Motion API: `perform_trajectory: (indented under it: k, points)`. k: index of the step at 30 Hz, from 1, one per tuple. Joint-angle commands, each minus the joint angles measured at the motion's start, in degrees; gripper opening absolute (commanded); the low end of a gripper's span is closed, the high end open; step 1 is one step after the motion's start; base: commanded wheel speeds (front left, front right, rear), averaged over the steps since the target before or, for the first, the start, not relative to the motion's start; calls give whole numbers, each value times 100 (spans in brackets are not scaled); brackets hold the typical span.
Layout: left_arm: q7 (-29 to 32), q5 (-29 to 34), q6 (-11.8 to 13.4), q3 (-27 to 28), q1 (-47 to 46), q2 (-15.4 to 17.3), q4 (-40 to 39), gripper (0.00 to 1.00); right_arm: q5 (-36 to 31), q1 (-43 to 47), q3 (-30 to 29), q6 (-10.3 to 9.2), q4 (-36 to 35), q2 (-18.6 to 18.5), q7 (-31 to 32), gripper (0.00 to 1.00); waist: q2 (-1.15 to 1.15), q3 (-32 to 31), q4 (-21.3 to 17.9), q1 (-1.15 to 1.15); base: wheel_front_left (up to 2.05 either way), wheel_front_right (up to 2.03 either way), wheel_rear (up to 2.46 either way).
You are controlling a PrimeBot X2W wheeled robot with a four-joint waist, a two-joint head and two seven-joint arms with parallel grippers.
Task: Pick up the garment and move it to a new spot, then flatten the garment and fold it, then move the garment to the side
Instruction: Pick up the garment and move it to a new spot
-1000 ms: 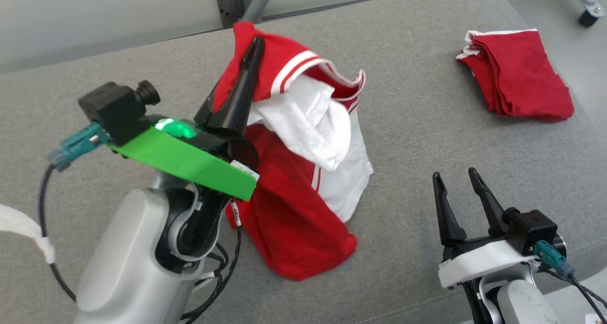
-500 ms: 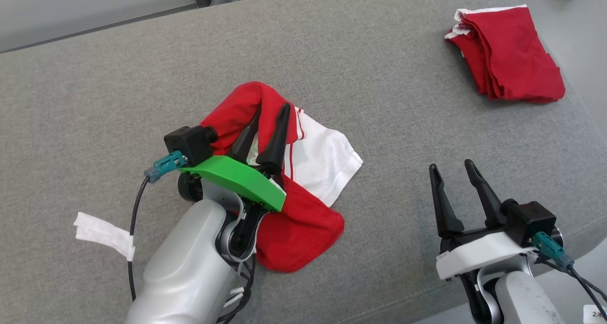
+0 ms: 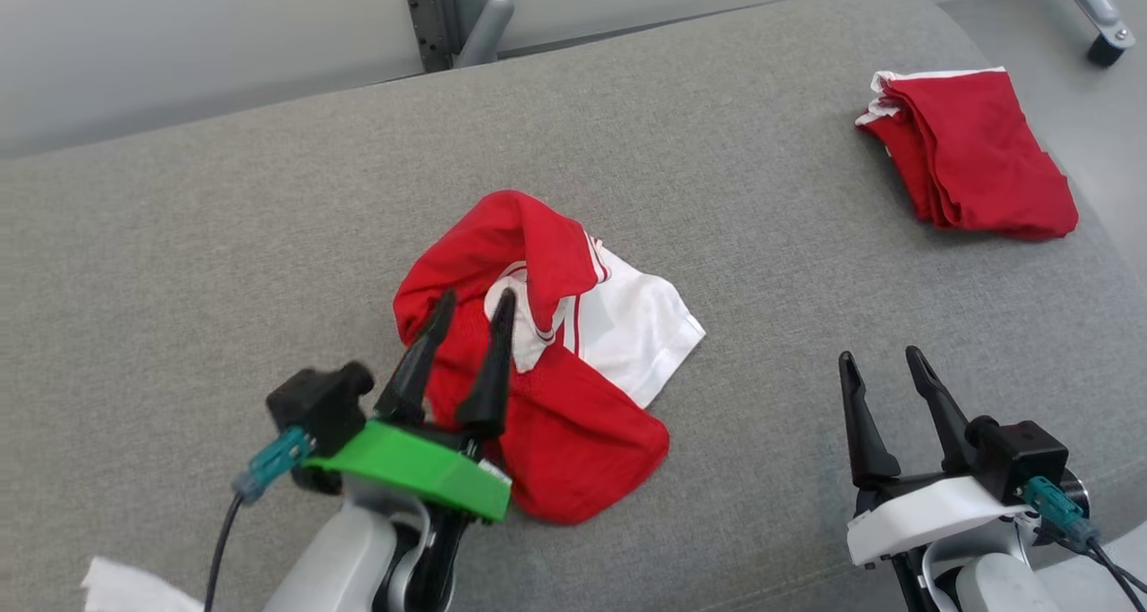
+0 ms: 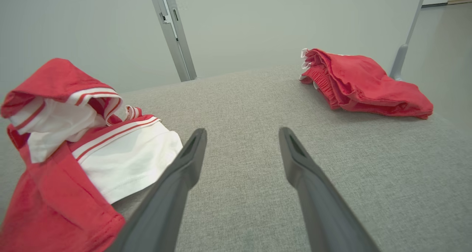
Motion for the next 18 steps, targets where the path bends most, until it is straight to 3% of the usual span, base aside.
perform_trajectory:
  k: [1,7,15,18]
  points:
    - [-13,134,143,130,281,74,-197,100,-51,71,-39,-11,-33,-2,-2,100,22,-186,175,0,0,0,0]
    - [-8,1034,655,1072,1356,39,-1009,100,-215,220,-196,-10,-88,-1,-2,100,22,-365,473,0,0,0,0]
    - [-10,2722,529,1882,2200,-15,-1223,100,-624,529,-351,-11,-28,-7,-2,100,22,-747,900,0,0,0,0]
    - [-10,2901,456,2086,2407,-41,-1165,100,-756,581,-356,-11,-11,-4,-2,100,22,-813,994,0,0,0,0]
